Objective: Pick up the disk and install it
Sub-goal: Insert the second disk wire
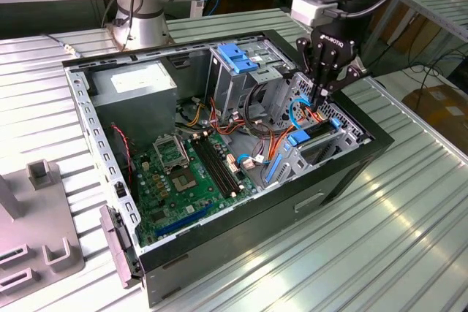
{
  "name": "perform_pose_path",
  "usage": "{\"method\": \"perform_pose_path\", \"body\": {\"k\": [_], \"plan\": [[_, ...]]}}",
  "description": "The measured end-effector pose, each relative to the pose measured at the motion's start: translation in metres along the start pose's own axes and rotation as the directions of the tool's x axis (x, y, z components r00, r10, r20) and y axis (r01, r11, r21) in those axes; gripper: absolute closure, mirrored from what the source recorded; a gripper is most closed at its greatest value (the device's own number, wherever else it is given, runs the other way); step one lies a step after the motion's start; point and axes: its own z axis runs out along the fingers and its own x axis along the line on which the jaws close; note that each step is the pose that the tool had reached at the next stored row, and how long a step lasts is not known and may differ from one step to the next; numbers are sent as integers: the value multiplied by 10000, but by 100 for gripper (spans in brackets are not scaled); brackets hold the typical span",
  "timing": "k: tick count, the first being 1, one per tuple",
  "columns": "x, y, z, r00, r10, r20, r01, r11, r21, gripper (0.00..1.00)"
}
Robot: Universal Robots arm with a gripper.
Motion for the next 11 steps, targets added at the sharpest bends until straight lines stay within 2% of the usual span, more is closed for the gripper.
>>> {"method": "perform_pose_path", "body": {"k": [1, 2, 6, 11], "plan": [[0, 0, 0, 10000, 0, 0, 0, 10000, -1, 81], [0, -1, -1, 10000, -1, -1, 1, 10000, -2, 75], [10, -10, -19, 10000, -13, -2, 13, 10000, -67, 75], [105, -21, -1, 10000, -14, -5, 14, 10000, -75, 75]]}}
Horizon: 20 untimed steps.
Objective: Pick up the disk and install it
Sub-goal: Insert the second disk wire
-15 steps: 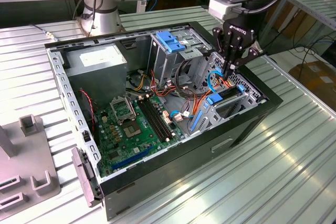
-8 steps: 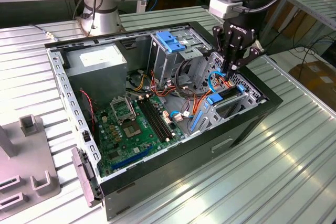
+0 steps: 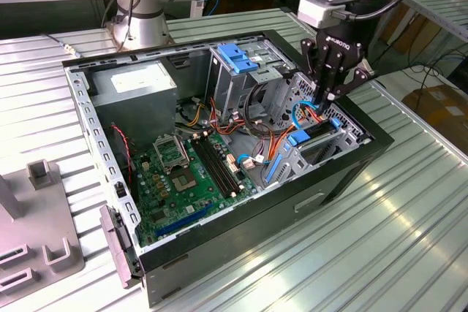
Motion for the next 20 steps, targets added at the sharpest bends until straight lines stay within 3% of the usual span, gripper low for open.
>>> {"method": "perform_pose_path", "body": {"k": [6, 12, 20], "plan": [[101, 5, 25, 10000, -8, 2, 8, 10000, 2, 75], [103, 92, 27, 10000, -5, 0, 5, 10000, 15, 75], [99, 95, 34, 10000, -6, -1, 6, 10000, 16, 75]]}}
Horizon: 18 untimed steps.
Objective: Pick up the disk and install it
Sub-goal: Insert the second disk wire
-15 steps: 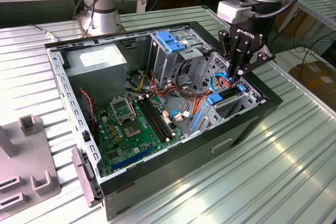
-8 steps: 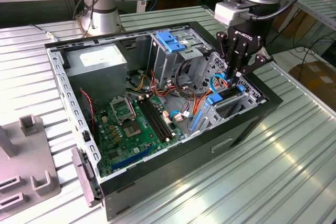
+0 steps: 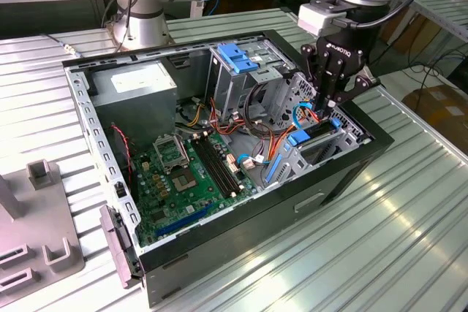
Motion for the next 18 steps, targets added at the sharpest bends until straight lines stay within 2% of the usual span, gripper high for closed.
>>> {"method": "perform_pose_path", "body": {"k": [3, 4, 7, 11, 13, 15, 16, 17, 18], "plan": [[-1, 0, 7, 10000, 0, 0, 0, 10000, 0, 76], [-1, 0, 8, 10000, 0, 0, 0, 10000, 0, 83], [5, 1, 12, 10000, 0, 3, 0, 10000, 0, 84], [85, 10, 28, 10000, 1, 21, -1, 10000, 0, 84], [94, 36, 30, 10000, 2, 49, -2, 10000, 6, 84], [93, 64, 31, 9998, 14, 189, -15, 10000, 42, 84], [92, 66, 35, 9996, 18, 296, -20, 10000, 56, 84], [102, 69, 93, 9981, 32, 617, -37, 10000, 77, 84], [134, 71, 125, 9980, 33, 632, -38, 10000, 77, 84]]}}
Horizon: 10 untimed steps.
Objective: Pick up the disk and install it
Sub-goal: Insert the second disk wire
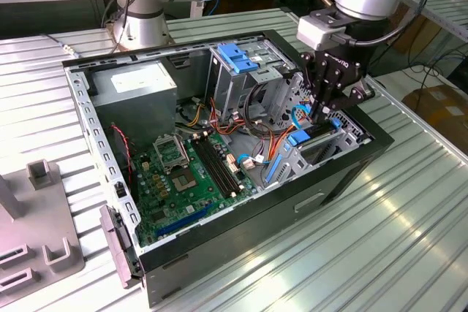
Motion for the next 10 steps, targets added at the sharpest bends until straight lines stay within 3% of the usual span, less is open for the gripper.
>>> {"method": "perform_pose_path", "body": {"k": [2, 4, 5, 8, 10], "plan": [[66, 2, 26, 9998, 8, 200, -8, 10000, 7, 84], [87, 2, 30, 9994, 14, 333, -15, 10000, 11, 84], [90, 2, 35, 9994, 17, 358, -18, 10000, 24, 84], [90, 7, 40, 9994, 37, 355, -46, 9996, 264, 84], [90, 15, 41, 9994, 41, 353, -53, 9994, 328, 84]]}}
